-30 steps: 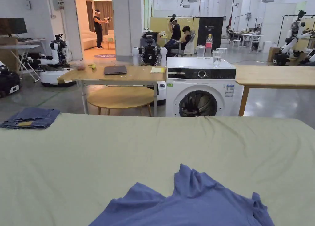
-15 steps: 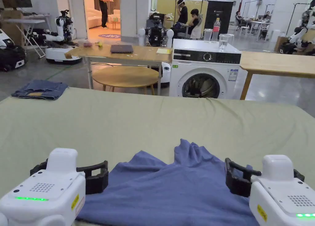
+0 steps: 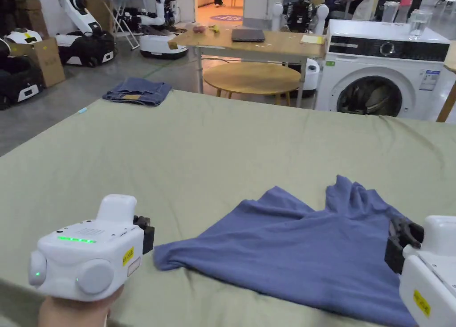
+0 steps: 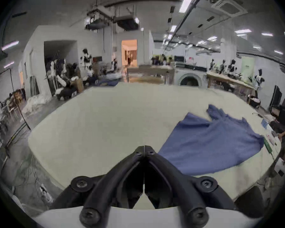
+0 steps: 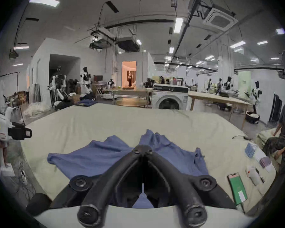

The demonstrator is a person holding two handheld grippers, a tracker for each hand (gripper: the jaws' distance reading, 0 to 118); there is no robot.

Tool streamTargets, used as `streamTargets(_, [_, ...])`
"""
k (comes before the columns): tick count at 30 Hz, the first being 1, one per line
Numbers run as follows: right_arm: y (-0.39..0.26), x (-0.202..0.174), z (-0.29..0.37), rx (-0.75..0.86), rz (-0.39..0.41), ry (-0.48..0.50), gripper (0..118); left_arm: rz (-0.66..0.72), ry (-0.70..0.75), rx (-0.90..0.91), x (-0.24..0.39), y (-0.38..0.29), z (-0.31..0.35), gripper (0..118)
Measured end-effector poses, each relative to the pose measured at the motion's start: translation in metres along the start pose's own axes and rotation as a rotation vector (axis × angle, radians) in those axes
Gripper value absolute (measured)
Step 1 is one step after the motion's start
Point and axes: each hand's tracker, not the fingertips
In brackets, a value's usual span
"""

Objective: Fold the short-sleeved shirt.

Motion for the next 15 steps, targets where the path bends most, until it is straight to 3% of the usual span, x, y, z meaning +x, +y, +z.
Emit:
streamTargets(4, [-0.016, -0.006, -0.016, -0.055, -0.015, 0.03, 0, -0.012, -0.054, -0.085, -0.01, -0.026, -0.025, 0])
streamTargets(5, [-0.019, -0.007, -0.02, -0.069, -0.014, 0.033, 0, -0.022, -0.045, -0.092, -0.011, -0.031, -0.037, 16])
streamTargets(6, [-0.021, -0.008, -0.025, -0.081, -0.012, 0.032, 0, -0.027, -0.044, -0.102, -0.013, -0.033, -0.048, 53])
streamTargets(7, [-0.024, -0.007, -0.029, -0.091, -0.008, 0.032, 0, -0.03, -0.048, -0.123, -0.014, -0.035, -0.059, 104])
streamTargets(8, [-0.025, -0.007, -0.033, -0.102, -0.003, 0.032, 0, -0.027, -0.053, -0.134, -0.015, -0.037, -0.071, 118])
streamTargets(15, [-0.03, 0.004, -0.05, -0.141, 0.007, 0.003, 0, -0.01, -0.094, -0.181, -0.004, -0.027, -0.123, 117])
